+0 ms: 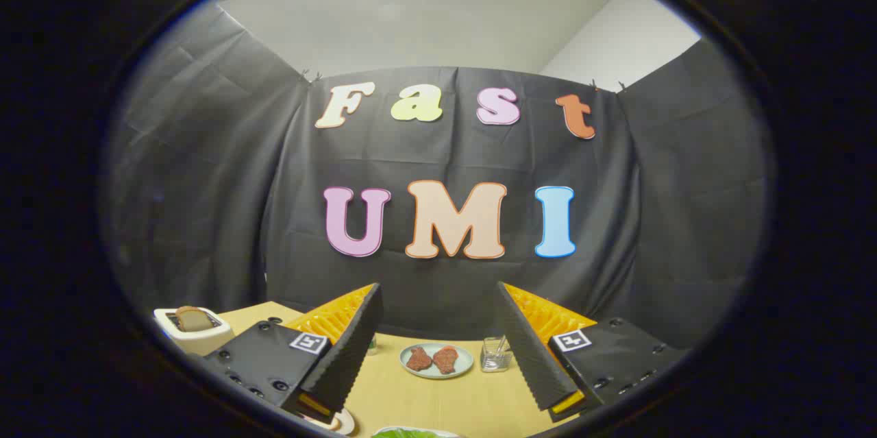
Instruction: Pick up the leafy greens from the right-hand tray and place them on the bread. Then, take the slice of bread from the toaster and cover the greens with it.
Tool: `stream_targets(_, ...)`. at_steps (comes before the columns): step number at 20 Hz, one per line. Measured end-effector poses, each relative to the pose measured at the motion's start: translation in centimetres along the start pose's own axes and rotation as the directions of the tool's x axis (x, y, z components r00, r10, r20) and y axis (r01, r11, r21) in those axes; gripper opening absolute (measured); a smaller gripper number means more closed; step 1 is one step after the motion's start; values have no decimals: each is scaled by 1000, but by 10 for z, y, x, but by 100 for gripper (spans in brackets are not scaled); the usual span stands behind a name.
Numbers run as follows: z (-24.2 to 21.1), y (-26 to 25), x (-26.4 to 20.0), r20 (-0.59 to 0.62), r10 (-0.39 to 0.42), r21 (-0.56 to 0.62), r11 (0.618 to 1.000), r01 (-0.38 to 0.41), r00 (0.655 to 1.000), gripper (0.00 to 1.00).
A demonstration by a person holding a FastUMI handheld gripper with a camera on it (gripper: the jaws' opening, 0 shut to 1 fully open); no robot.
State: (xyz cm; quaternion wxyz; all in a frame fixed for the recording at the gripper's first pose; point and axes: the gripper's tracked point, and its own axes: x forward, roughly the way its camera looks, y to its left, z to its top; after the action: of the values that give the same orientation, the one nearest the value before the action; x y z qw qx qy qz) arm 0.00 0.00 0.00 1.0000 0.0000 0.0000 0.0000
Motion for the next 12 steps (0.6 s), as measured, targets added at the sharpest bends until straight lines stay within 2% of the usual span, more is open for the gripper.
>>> stream_targets(12,-10,-6,-1,-20,6,4,1000,-6,1000,100)
